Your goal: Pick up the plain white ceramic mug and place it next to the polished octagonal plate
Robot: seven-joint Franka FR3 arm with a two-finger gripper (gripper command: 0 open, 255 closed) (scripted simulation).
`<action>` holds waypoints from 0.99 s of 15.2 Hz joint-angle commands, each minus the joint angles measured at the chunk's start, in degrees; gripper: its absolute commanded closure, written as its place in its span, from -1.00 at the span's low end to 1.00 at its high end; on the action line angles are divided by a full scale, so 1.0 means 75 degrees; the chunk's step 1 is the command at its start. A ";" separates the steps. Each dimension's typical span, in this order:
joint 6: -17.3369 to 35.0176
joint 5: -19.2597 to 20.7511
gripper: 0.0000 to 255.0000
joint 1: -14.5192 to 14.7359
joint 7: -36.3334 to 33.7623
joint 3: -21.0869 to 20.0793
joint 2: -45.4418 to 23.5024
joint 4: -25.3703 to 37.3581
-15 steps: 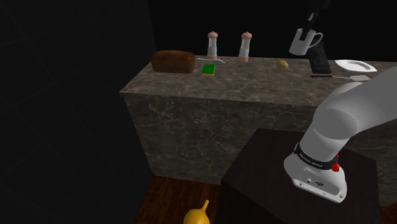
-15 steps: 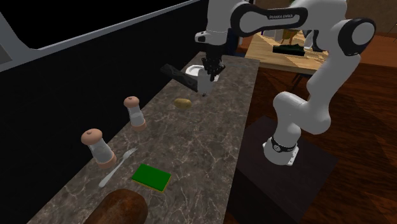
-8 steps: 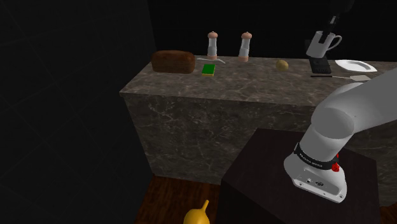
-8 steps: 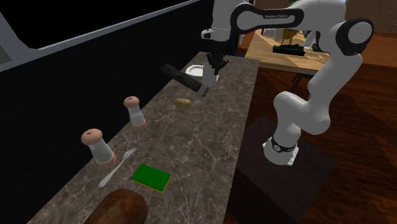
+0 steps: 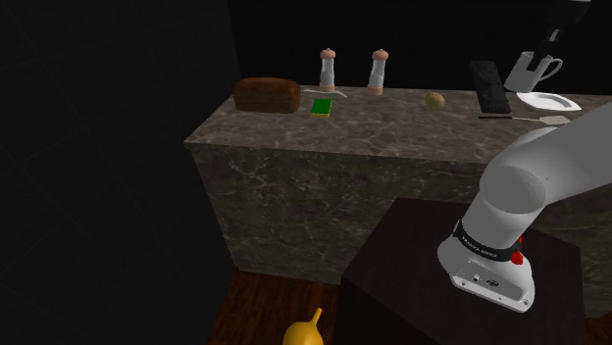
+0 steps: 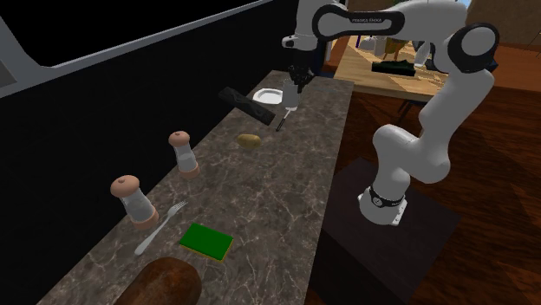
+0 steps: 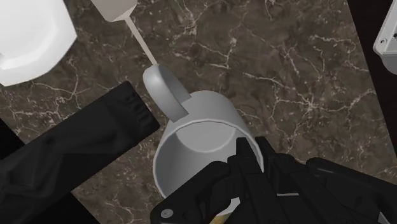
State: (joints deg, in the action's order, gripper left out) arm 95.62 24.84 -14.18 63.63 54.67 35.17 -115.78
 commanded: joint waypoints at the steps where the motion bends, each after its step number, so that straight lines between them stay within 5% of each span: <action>1: 0.0015 0.0055 1.00 0.0099 0.0403 0.0447 -0.0123 0.0264; 8: 0.0067 0.0102 1.00 0.1014 0.1766 0.2459 -0.0606 0.1449; 15: -0.0226 0.0473 1.00 0.3030 0.2783 0.5014 -0.0395 0.3186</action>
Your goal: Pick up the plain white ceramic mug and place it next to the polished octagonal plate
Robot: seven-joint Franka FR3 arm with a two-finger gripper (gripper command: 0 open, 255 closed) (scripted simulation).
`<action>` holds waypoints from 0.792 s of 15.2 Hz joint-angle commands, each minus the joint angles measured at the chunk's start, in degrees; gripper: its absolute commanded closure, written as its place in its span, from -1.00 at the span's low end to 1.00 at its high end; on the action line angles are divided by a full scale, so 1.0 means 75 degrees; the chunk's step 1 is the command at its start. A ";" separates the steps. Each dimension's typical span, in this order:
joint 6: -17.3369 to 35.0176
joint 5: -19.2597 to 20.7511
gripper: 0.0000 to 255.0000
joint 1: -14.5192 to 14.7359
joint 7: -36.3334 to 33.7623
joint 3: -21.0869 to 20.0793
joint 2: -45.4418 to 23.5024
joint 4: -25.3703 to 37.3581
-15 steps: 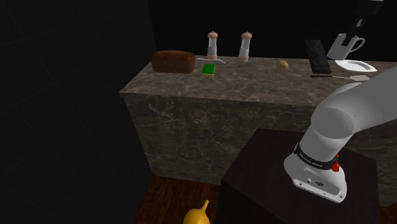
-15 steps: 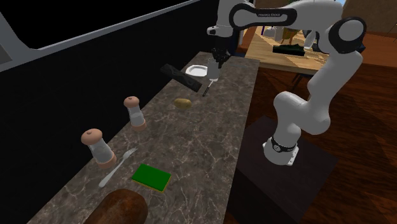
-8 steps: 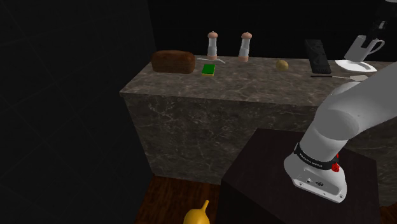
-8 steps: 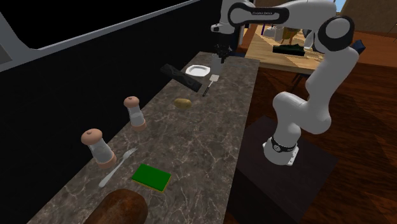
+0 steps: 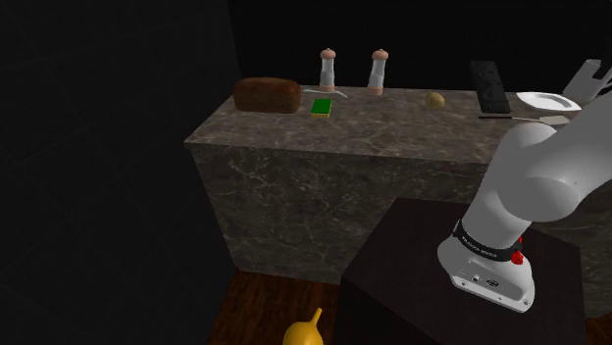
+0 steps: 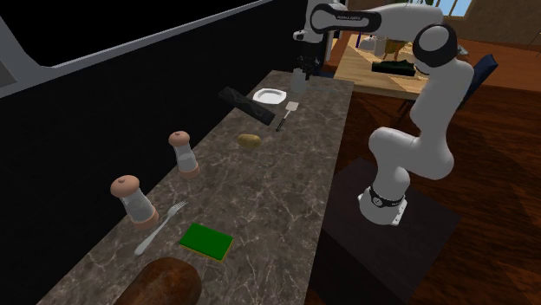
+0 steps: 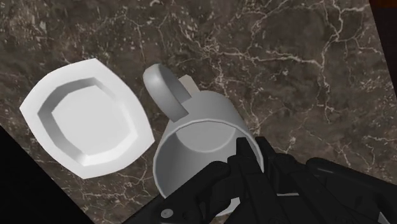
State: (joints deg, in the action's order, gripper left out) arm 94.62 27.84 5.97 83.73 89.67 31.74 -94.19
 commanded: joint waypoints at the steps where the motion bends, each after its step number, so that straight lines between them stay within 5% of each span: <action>1: -0.0184 0.0192 1.00 0.0656 0.0209 0.0658 0.0199 0.0614; 9: -0.1264 0.1284 1.00 0.3139 0.1230 0.2627 0.1677 0.3906; 10: -0.1459 0.1437 1.00 0.3507 0.1416 0.2847 0.1913 0.4501; 11: -0.1901 0.1742 1.00 0.4319 0.1842 0.3286 0.2411 0.5859; 12: -0.1772 0.1729 1.00 0.4199 0.1797 0.3252 0.2399 0.5643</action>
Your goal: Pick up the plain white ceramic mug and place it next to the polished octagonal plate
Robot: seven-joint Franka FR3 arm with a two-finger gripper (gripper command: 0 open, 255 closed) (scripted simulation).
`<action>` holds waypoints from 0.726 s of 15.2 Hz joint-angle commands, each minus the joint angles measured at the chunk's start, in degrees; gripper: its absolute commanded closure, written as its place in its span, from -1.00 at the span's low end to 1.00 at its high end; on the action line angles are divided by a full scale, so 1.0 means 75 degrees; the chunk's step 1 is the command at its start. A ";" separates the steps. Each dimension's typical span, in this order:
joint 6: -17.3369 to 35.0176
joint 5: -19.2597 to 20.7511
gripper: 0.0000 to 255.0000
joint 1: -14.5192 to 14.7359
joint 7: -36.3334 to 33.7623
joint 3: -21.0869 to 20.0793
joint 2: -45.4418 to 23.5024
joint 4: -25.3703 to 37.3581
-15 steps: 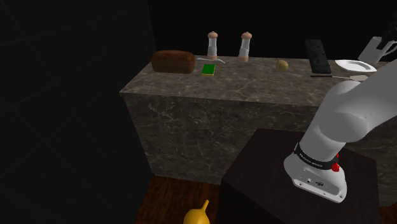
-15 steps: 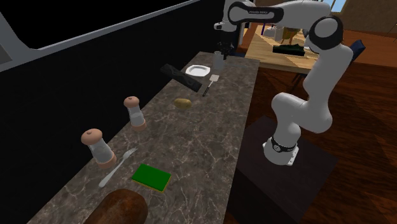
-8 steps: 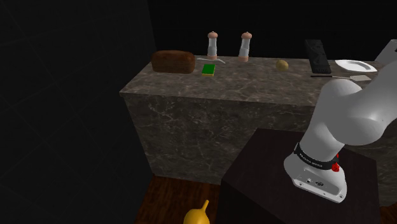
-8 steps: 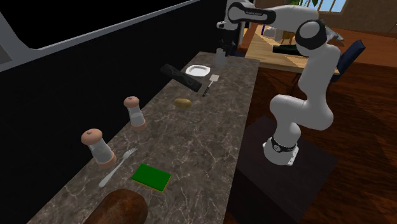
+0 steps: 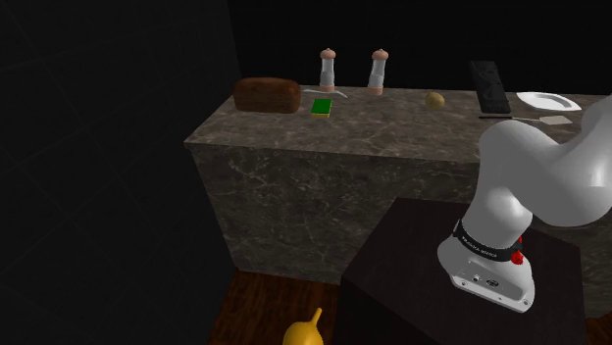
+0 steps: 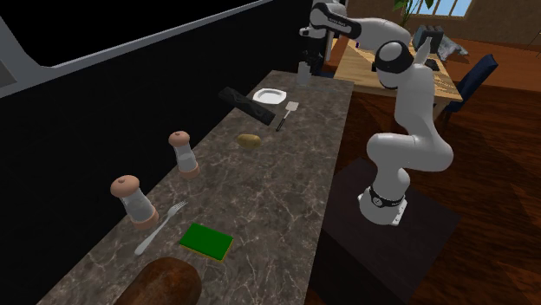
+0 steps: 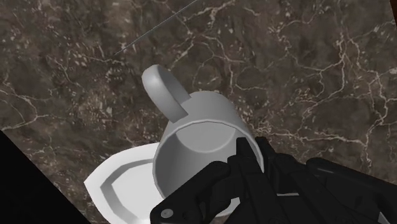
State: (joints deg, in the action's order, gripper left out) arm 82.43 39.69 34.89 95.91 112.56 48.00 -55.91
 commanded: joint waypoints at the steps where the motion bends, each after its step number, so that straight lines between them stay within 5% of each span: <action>1: -0.0024 0.0140 1.00 0.0235 0.0131 0.0170 0.0224 0.0341; 11: 0.1033 0.0175 1.00 -0.0498 -0.0170 0.0068 0.0293 -0.1142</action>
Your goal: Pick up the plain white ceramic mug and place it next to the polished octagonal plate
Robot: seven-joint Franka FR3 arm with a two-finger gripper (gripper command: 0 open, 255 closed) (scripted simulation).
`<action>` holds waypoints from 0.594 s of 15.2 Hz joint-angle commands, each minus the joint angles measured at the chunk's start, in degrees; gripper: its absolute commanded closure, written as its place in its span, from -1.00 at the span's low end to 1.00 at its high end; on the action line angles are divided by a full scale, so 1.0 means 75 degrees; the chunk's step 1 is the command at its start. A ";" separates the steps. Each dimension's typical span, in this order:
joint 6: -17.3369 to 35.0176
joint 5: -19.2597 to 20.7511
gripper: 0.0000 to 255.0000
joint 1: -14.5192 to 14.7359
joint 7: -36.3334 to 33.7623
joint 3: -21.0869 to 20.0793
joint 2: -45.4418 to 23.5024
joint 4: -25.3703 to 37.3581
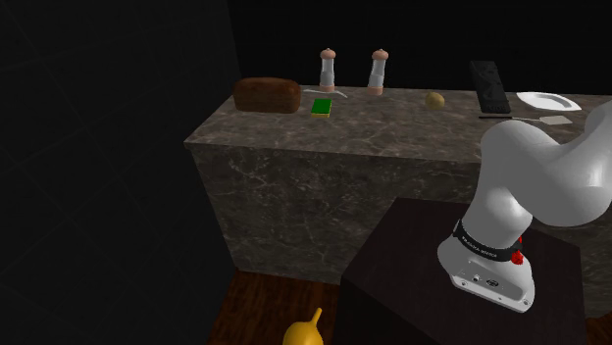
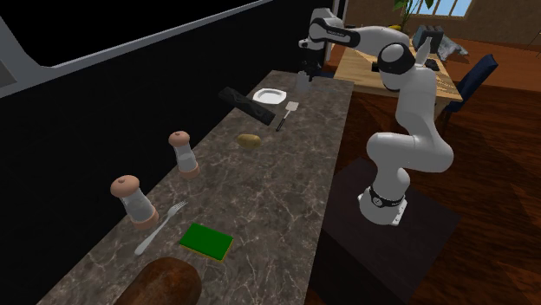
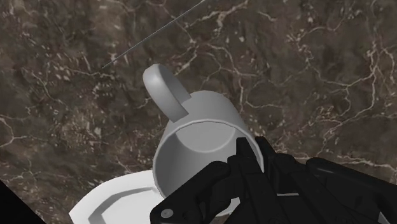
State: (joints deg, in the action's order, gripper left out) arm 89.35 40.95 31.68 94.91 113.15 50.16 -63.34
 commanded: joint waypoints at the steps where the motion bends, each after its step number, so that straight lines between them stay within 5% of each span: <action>1: 0.0205 0.0021 1.00 -0.0118 -0.0060 -0.0007 0.0023 -0.0265; 9: 0.0410 0.0057 1.00 -0.0218 -0.0111 0.0004 0.0067 -0.0506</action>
State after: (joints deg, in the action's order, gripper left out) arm 92.38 41.38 30.06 94.09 113.18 50.67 -67.10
